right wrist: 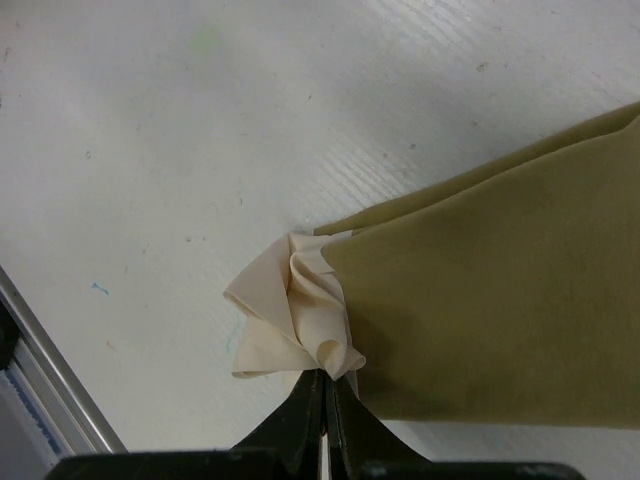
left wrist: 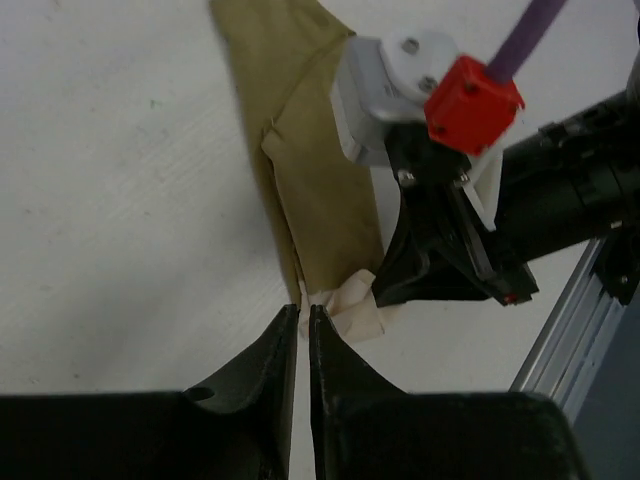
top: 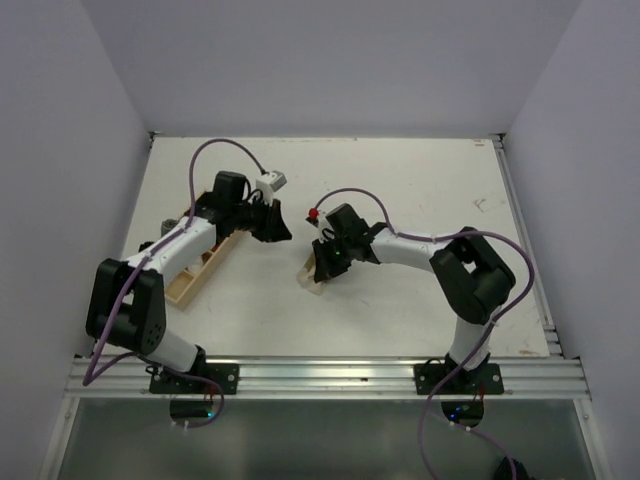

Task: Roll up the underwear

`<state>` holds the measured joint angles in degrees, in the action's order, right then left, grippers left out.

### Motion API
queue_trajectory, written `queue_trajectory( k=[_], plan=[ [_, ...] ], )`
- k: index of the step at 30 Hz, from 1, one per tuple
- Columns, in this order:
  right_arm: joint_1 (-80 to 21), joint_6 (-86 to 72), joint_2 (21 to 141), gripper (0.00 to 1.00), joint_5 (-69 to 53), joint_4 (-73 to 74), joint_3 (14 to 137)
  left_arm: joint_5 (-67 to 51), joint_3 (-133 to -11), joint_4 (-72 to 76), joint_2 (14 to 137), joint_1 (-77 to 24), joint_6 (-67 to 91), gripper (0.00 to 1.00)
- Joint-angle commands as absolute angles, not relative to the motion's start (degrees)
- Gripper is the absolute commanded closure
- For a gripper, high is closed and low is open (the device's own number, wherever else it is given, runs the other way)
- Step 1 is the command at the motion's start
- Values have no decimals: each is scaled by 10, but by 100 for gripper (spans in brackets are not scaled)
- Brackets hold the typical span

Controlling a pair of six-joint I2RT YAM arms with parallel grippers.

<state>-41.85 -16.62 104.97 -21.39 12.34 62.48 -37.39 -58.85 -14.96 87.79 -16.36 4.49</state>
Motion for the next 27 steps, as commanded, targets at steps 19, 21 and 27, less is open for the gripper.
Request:
queue_trajectory(
  k=[19, 21, 27],
  plan=[
    [-384, -201, 1078, 100, -299, 104, 648, -368, -463, -96, 837, -240, -25, 62],
    [-383, -205, 1078, 100, -300, 101, 647, -379, -472, -97, 859, -240, -35, 61],
    [-383, -211, 1078, 100, -298, 96, 648, -417, -464, -84, 886, -243, -87, 58]
  ],
)
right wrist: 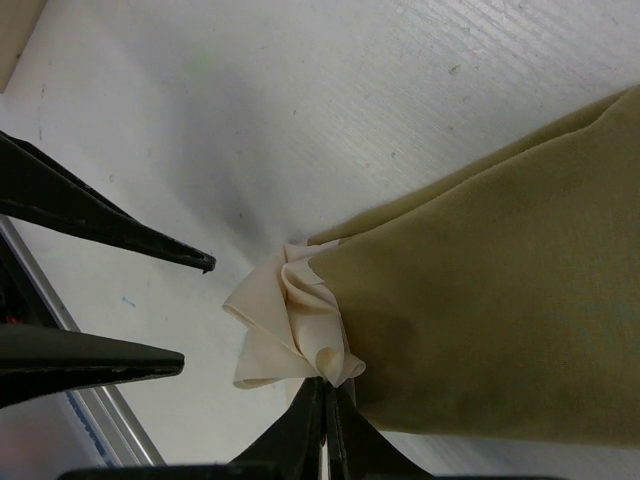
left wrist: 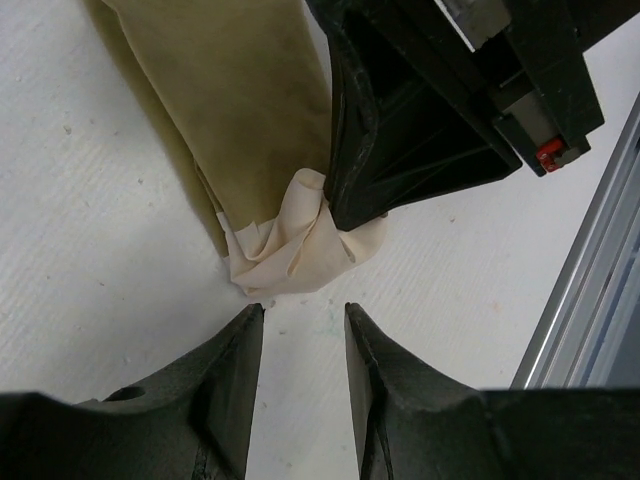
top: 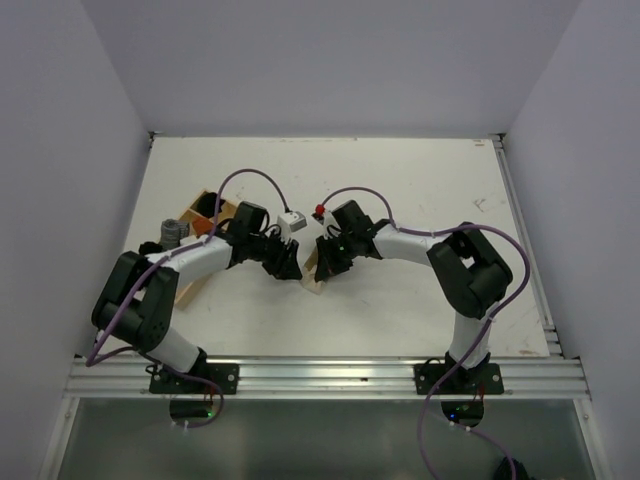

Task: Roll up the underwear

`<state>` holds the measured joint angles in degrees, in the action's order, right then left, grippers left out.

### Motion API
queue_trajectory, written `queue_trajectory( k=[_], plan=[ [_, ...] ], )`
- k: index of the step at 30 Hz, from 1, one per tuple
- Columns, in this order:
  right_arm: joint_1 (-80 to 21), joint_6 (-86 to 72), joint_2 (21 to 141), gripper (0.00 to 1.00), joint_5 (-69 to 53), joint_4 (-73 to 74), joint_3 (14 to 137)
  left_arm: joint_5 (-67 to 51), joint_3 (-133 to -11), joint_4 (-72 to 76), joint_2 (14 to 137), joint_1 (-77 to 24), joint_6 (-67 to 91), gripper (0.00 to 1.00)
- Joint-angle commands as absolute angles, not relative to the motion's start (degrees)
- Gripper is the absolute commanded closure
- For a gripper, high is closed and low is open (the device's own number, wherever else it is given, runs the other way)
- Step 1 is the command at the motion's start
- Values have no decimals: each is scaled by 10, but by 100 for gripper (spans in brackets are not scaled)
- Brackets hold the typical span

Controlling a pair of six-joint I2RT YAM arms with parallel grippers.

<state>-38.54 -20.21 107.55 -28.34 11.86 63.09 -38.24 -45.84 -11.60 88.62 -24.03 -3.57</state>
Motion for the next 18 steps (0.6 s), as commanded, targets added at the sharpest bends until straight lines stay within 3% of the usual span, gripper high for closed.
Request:
queue_trajectory(
  k=[1, 7, 18],
  plan=[
    [-383, -212, 1078, 100, -298, 97, 649, -422, -460, -79, 883, -243, -101, 58],
    [-382, -212, 1082, 100, -300, 98, 654, -417, -461, -61, 870, -244, -160, 57],
    [-379, -213, 1081, 100, -304, 98, 655, -524, -480, -53, 905, -243, -280, 57]
  ],
)
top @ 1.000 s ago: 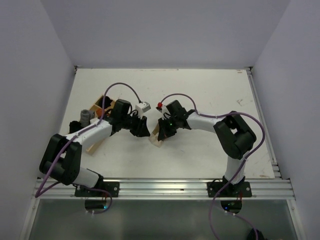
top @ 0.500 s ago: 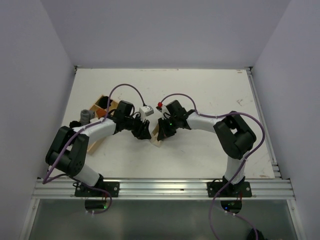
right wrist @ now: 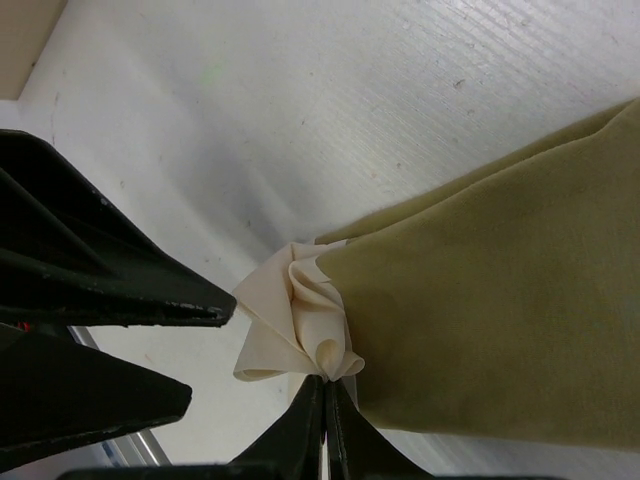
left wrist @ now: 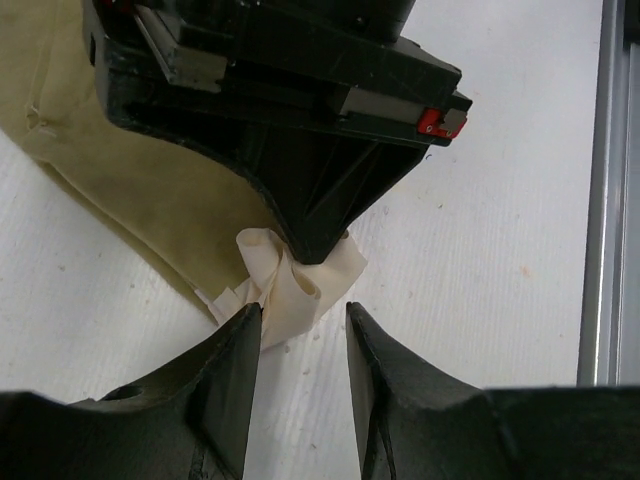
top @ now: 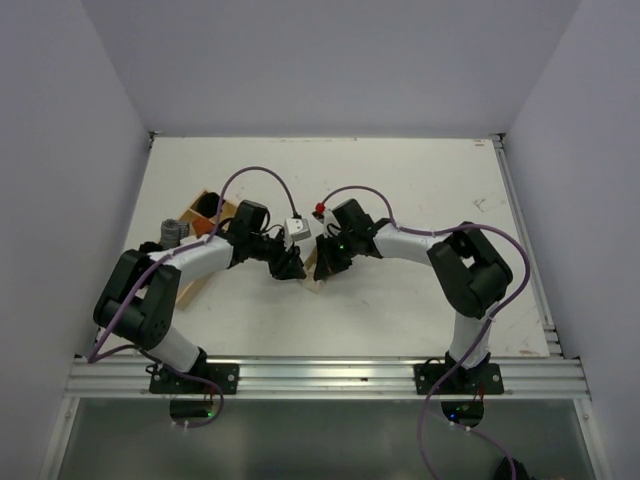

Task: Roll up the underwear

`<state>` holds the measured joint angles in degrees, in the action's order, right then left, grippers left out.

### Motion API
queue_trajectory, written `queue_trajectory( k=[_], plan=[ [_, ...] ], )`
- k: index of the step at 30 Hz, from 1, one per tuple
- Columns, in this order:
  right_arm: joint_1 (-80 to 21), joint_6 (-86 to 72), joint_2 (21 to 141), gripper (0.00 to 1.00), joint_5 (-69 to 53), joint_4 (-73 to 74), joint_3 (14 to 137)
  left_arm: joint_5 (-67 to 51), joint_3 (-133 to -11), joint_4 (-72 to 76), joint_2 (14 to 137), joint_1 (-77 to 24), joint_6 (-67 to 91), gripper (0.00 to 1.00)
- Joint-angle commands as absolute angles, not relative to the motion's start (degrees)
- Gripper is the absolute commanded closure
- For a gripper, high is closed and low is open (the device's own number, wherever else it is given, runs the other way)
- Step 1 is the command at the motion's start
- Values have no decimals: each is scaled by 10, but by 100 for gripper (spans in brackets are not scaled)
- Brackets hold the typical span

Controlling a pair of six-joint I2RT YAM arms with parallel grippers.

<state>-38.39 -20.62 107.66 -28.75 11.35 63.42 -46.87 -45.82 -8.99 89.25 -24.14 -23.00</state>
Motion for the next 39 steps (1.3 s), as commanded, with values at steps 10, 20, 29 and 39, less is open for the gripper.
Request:
queue_trajectory(
  k=[10, 20, 29, 39],
  plan=[
    [-375, -213, 1082, 100, -308, 98, 661, -556, -520, -53, 962, -243, -298, 68],
    [-374, -216, 1080, 91, -290, 103, 662, -546, -614, -146, 1055, -243, -316, 100],
    [-373, -220, 1085, 100, -279, 107, 662, -544, -597, -186, 1004, -222, -349, 79],
    [-367, -229, 1090, 100, -298, 93, 653, -650, -614, -284, 1010, -177, -423, 69]
  ],
)
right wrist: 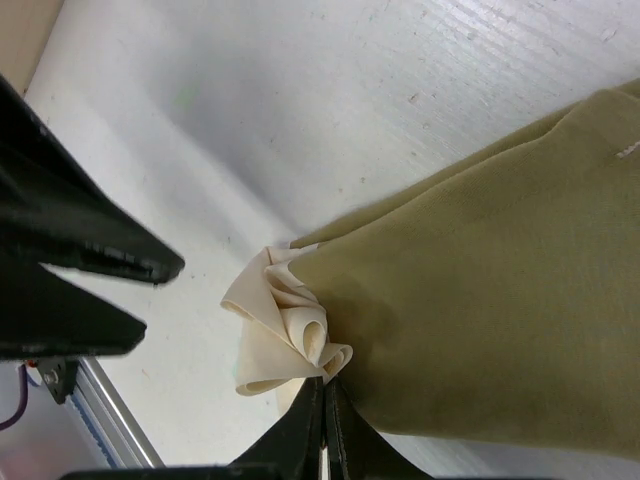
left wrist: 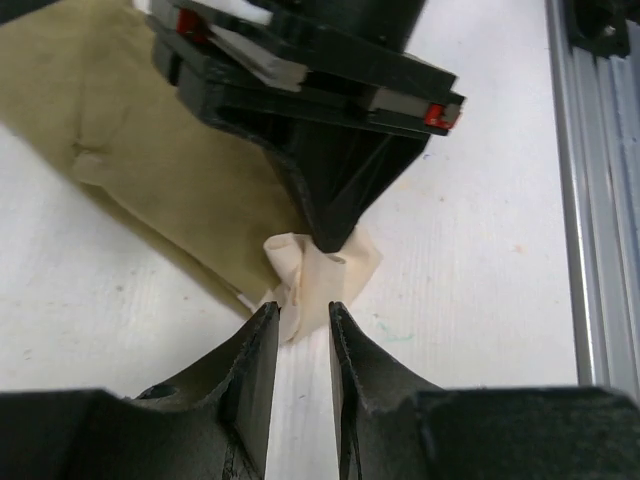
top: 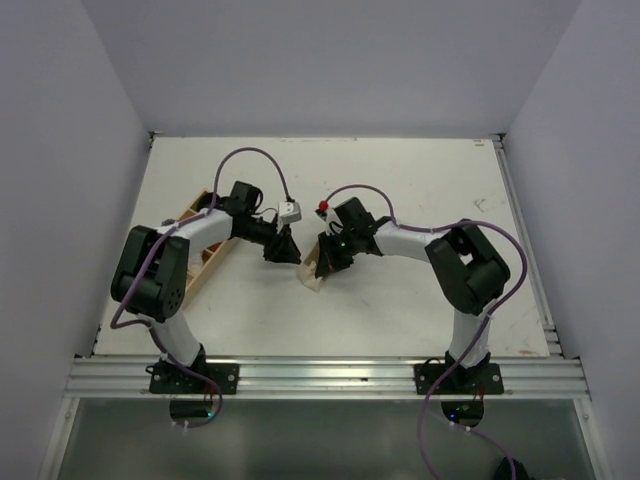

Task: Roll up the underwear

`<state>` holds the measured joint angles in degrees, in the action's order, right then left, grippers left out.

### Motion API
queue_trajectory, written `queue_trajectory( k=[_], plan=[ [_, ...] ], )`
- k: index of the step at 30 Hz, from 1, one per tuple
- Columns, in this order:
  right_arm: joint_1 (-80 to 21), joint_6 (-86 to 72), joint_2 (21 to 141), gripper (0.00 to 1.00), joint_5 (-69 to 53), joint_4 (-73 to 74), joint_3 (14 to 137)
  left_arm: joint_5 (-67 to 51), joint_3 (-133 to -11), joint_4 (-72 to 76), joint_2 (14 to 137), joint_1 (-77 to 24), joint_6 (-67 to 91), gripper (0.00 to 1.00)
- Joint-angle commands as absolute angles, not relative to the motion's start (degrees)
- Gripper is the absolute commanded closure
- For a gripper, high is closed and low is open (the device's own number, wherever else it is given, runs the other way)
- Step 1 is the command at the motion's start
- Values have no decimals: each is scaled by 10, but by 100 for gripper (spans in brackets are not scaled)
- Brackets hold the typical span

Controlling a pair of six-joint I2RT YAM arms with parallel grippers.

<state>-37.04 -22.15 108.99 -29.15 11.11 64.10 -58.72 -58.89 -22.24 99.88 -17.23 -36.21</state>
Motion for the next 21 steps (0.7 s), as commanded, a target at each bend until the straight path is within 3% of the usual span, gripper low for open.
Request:
queue_trajectory(
  k=[1, 15, 21],
  plan=[
    [-365, -229, 1089, 100, -300, 92, 652, -658, -620, -302, 1015, -178, -465, 69],
    [-361, -226, 1099, 100, -311, 92, 671, -644, -692, -381, 1083, -213, -542, 63],
    [-360, -227, 1103, 100, -314, 94, 680, -647, -693, -386, 1097, -220, -552, 66]
  ],
)
